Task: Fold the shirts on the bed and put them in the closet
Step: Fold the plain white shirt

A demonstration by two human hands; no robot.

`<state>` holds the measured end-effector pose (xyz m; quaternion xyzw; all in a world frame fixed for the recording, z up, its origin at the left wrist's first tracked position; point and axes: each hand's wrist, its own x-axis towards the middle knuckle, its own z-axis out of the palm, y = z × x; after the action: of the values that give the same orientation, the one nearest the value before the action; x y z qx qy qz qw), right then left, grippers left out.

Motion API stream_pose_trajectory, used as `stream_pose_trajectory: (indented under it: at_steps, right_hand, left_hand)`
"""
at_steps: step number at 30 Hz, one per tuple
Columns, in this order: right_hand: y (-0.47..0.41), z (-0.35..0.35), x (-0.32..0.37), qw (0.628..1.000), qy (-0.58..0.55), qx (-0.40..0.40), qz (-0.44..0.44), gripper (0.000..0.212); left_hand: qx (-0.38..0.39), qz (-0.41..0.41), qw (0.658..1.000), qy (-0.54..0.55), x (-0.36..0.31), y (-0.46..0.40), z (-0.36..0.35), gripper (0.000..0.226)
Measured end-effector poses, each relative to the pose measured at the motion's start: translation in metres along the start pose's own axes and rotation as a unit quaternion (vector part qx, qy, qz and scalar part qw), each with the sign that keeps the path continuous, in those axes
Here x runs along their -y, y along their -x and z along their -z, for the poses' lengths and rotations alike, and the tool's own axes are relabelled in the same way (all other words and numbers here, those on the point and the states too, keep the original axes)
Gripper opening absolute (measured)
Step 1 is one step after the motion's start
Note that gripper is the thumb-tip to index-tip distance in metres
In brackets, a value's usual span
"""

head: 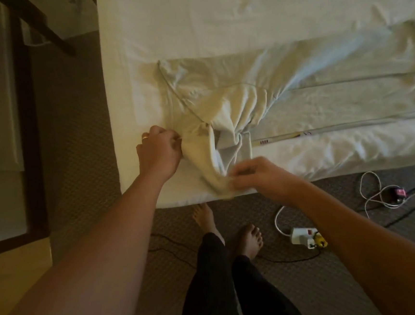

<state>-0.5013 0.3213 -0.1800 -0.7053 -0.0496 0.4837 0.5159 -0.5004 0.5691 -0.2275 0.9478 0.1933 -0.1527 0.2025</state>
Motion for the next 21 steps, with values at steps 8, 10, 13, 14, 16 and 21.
stream_pose_trajectory:
  at_steps: [8,10,13,14,16,21]
  right_hand:
    - [-0.009,-0.013,-0.031,0.833,0.483,0.209,-0.169,0.042]
    - [-0.015,-0.008,-0.023,0.863,0.439,0.178,-0.174,0.043]
    - [-0.024,0.0,-0.016,0.917,0.381,0.042,-0.115,0.035]
    - [-0.026,0.003,-0.014,0.939,0.332,-0.034,-0.082,0.032]
    - [-0.032,0.011,-0.007,0.958,0.225,-0.174,-0.026,0.028]
    - [-0.062,0.038,0.032,0.931,0.18,-0.316,0.038,0.028]
  left_hand:
    - [0.019,0.028,0.999,-0.03,-0.012,-0.003,0.003,0.027]
    - [0.024,0.041,0.998,-0.037,-0.017,-0.004,0.005,0.027]
    - [0.029,0.065,0.997,-0.022,-0.024,-0.009,0.006,0.026]
    - [0.026,0.073,0.997,0.001,-0.027,-0.011,0.007,0.025]
    - [0.013,0.093,0.993,0.066,-0.03,-0.019,0.009,0.022]
    - [-0.005,0.14,0.967,0.211,-0.042,-0.046,0.026,0.029]
